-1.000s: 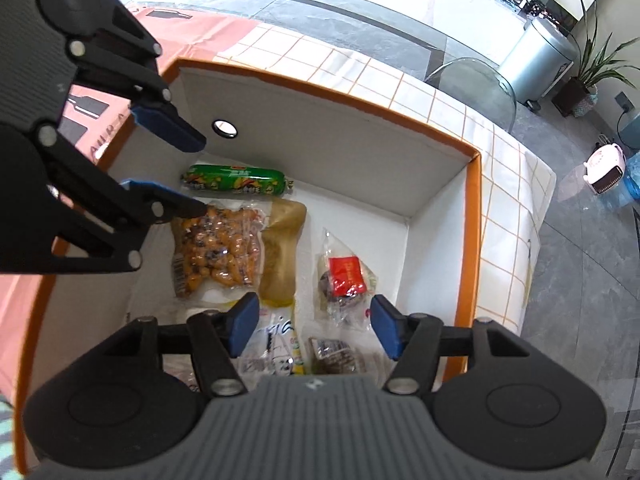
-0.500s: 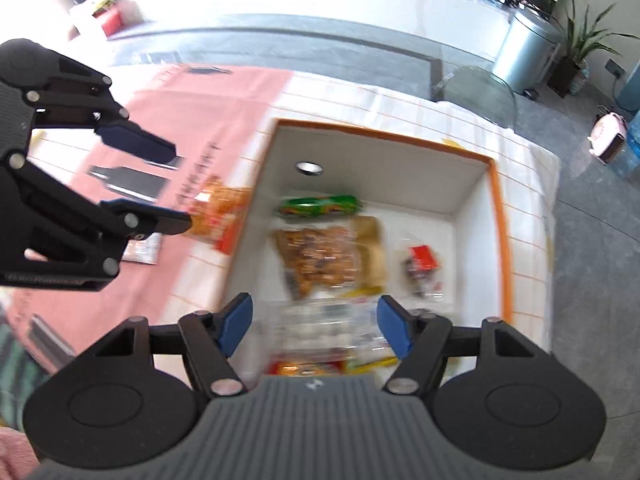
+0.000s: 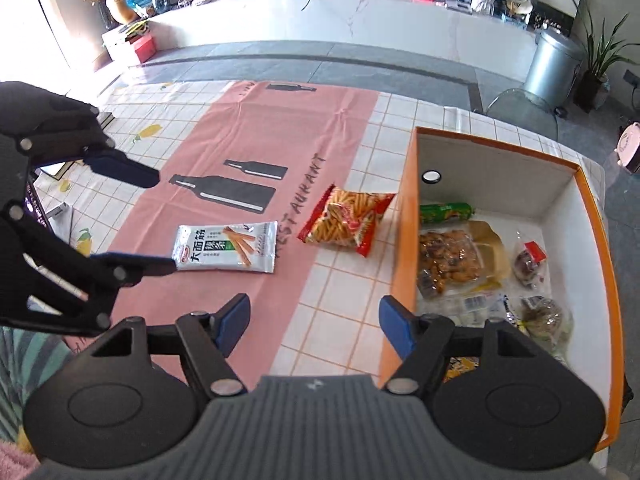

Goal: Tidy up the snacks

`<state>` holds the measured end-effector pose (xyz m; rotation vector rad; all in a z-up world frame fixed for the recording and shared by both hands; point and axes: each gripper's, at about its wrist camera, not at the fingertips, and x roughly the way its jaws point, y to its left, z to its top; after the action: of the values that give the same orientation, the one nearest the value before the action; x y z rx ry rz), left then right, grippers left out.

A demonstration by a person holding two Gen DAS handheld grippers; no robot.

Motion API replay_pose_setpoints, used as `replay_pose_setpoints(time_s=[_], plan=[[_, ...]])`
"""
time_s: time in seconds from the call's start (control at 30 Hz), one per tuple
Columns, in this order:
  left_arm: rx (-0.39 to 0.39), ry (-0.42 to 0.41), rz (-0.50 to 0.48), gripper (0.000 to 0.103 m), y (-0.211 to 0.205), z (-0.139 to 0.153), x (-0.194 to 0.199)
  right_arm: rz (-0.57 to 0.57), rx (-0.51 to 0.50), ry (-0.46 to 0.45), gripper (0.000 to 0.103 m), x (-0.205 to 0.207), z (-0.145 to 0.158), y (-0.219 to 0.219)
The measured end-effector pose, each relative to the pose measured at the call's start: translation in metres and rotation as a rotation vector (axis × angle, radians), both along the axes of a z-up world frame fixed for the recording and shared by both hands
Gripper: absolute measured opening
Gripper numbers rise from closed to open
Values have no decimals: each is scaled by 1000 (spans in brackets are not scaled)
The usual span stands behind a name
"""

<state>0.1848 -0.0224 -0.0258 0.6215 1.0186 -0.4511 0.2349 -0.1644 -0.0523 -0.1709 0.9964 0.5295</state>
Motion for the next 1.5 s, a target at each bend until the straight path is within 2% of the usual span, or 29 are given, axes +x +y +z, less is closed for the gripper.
replay_pose_setpoints(time_s=[0.1, 0.27, 0.43, 0.63, 0.8, 1.2, 1.33, 1.4, 1.5], plan=[[-12, 2, -20, 80, 18, -10, -9, -12, -17, -63, 68, -14, -12, 14], [-21, 43, -50, 81, 37, -33, -8, -17, -59, -119, 62, -21, -44, 35], [-36, 62, -70, 81, 49, -52, 4, -20, -125, -145, 59, -5, -68, 49], [-45, 101, -68, 82, 54, -72, 30, -43, -175, -209, 59, 19, -80, 56], [-35, 111, -78, 82, 52, -87, 44, -25, -255, -279, 57, 33, -91, 68], [1, 149, -103, 82, 53, -124, 64, 71, -427, -336, 58, 65, -117, 89], [1, 161, -102, 82, 56, -132, 67, 81, -453, -325, 57, 74, -127, 94], [-19, 169, -92, 82, 59, -134, 69, 79, -466, -324, 52, 76, -131, 96], [-66, 190, -54, 81, 65, -135, 70, 65, -443, -299, 31, 78, -131, 93]])
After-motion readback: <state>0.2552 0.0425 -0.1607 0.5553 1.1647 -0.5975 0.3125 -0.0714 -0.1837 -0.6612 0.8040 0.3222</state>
